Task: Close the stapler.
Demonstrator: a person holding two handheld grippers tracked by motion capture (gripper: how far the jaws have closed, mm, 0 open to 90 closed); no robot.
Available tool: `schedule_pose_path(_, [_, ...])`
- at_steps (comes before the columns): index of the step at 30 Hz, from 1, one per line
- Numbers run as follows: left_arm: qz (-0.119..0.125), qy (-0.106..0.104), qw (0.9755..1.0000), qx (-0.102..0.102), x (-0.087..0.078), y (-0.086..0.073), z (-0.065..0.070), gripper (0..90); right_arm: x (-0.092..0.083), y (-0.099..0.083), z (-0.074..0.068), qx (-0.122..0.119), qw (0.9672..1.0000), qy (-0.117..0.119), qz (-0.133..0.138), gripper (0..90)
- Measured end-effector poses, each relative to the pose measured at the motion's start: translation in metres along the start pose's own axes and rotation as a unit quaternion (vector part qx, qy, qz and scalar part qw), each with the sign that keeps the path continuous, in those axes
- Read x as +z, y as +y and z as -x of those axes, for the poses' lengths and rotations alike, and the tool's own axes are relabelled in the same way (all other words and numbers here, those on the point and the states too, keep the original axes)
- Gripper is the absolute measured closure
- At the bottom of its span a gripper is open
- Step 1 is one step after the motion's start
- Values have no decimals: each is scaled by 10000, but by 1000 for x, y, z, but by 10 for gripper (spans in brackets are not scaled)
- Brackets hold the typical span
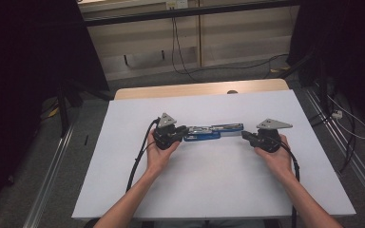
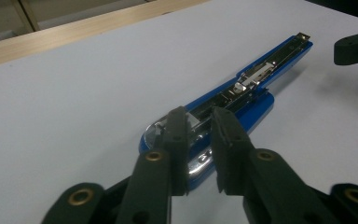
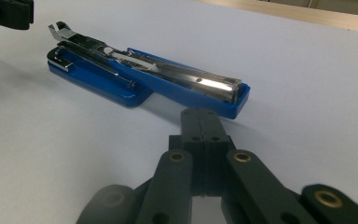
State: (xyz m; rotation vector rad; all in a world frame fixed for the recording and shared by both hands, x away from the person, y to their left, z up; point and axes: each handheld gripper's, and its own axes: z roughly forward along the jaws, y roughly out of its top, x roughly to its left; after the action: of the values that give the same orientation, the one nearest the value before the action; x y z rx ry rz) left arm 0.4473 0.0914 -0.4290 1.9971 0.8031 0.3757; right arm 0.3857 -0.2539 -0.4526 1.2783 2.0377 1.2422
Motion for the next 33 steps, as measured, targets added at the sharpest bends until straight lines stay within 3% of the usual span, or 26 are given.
schedule_pose_path(4, [-35, -107, 9999, -13, 4, -2, 1, 900, 1, 0, -1, -4, 10000, 9, -31, 900])
schedule_pose_path(8, [-65, -182, 9998, 43, 6, -2, 2, 900, 3, 0, -1, -52, 10000, -15, -56, 900])
schedule_pose_path(12, [-288, -307, 9990, 179, 14, -3, 4, 900, 4, 0, -1, -41, 9999, 2, -108, 900])
schedule_pose_path(13, [-276, -415, 9988, 24, 16, -4, 5, 900, 4, -1, -1, -32, 9999, -1, -124, 900])
schedule_pose_path(26, [-431, -305, 9986, 105, 26, -9, 0, 900, 5, -1, 0, -59, 9998, 7, -202, 900])
schedule_pose_path(31, [-432, -408, 9982, 76, 29, -8, 0, 900, 8, -2, 0, -65, 9994, 5, -328, 900])
schedule_pose_path(33, [-455, -387, 9979, 249, 29, -8, 2, 900, 8, -2, -1, -73, 9994, -39, -350, 900])
